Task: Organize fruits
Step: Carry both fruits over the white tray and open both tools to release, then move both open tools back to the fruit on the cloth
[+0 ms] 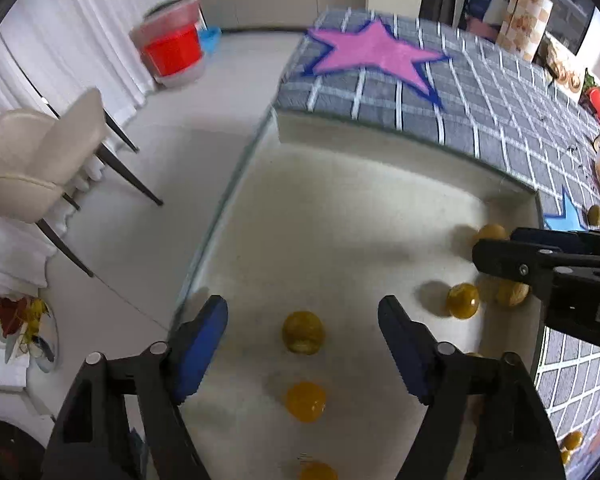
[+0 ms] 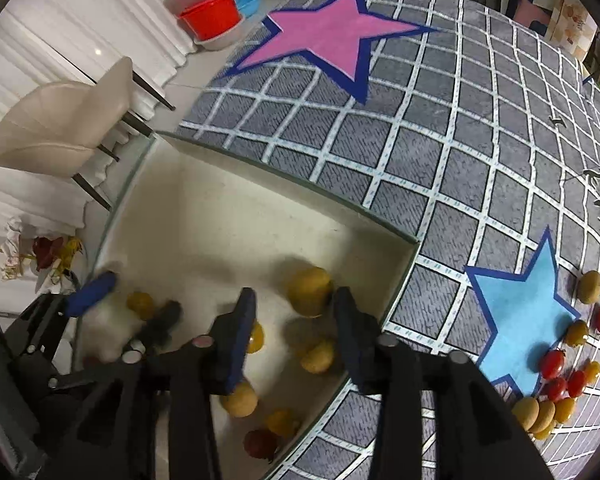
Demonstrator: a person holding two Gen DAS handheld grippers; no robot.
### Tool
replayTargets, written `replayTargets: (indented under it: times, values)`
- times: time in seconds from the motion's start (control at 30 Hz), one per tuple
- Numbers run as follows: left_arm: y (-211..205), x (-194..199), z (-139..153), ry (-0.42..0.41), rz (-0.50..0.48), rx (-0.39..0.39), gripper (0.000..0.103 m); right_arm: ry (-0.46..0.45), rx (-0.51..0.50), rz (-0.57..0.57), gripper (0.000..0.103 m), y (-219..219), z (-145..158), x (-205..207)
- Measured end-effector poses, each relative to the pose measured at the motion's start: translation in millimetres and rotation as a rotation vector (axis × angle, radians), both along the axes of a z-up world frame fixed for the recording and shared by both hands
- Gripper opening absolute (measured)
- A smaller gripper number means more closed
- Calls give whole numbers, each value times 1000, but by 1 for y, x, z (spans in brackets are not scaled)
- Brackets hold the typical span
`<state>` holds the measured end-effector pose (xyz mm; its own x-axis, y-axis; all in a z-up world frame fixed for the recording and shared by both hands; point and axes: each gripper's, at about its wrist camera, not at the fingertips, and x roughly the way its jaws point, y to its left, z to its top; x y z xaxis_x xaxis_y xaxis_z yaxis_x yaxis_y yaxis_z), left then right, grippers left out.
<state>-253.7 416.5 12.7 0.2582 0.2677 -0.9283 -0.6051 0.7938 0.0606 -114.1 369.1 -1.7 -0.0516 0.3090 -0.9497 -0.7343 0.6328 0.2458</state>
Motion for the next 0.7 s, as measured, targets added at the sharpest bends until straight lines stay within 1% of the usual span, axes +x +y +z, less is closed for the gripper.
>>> replayTargets:
  times: [0.03, 0.2, 0.33, 0.4, 0.57, 0.7]
  values:
    - [-1, 0, 0, 5, -10, -4, 79, -3, 10, -3, 55, -2, 4, 0]
    - [-11, -2, 1, 30, -41, -22, 79, -15, 68, -40, 80, -21, 27, 3]
    - [-27, -1, 9, 28, -85, -16, 79, -40, 74, -70, 80, -47, 40, 3]
    - [-40, 0, 14, 28, -116, -8, 79, -48, 70, -102, 80, -67, 44, 4]
    - [-78, 10, 30, 11, -196, -2, 79, -47, 25, -218, 80, -130, 42, 10]
    - [-110, 21, 42, -18, -261, -20, 79, -48, -24, -298, 80, -177, 36, 14]
